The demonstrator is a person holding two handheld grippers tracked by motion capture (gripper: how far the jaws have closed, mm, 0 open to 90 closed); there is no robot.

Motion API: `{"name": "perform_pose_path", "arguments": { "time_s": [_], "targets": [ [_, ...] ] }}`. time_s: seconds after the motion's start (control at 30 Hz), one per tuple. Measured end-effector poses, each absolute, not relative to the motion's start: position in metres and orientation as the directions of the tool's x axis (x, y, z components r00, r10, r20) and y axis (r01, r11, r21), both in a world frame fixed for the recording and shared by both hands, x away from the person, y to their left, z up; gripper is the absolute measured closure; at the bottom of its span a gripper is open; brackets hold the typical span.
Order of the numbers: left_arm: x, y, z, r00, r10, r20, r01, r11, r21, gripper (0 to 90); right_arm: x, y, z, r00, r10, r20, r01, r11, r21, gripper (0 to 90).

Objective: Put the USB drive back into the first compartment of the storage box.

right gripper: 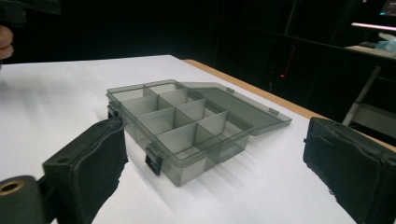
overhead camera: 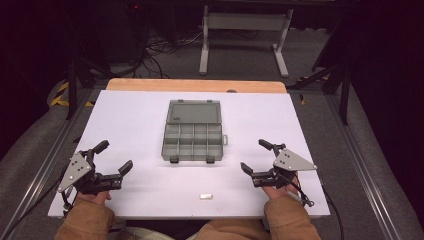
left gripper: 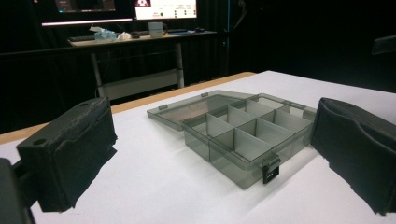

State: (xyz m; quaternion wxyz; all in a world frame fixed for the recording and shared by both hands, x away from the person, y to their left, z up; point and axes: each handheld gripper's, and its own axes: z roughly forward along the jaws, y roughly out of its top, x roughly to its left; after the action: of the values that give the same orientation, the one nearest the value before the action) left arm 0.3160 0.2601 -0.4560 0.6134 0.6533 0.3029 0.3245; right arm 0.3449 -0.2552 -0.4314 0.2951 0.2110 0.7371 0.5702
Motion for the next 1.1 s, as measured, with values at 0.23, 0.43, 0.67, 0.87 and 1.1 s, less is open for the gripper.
{"name": "perform_pose_path", "arguments": {
  "time_s": [0.23,0.43,0.67,0.87,1.1],
  "targets": [
    [0.316,0.260,-0.456,0.603,0.795,0.056,-0.005,-0.067,0.998,0.9,0.347,-0.249,-0.430,-0.760,0.626,-0.174,-0.005,0.262,0.965,7.6],
    [0.316,0.260,-0.456,0.603,0.796,0.058,-0.008,-0.067,0.998,0.9,0.356,-0.234,-0.422,-0.793,0.588,-0.161,-0.001,0.264,0.965,8.5],
    [0.316,0.261,-0.456,0.603,0.795,0.057,-0.008,-0.065,0.998,0.9,0.361,-0.219,-0.416,-0.815,0.557,-0.160,-0.008,0.265,0.964,9.0],
    [0.316,0.260,-0.456,0.605,0.794,0.060,-0.011,-0.067,0.998,0.9,0.368,-0.204,-0.413,-0.841,0.517,-0.156,-0.017,0.265,0.964,9.1],
    [0.316,0.260,-0.457,0.605,0.794,0.058,-0.010,-0.065,0.998,0.9,0.374,-0.186,-0.409,-0.872,0.466,-0.146,-0.011,0.281,0.960,9.8]
  ]
}}
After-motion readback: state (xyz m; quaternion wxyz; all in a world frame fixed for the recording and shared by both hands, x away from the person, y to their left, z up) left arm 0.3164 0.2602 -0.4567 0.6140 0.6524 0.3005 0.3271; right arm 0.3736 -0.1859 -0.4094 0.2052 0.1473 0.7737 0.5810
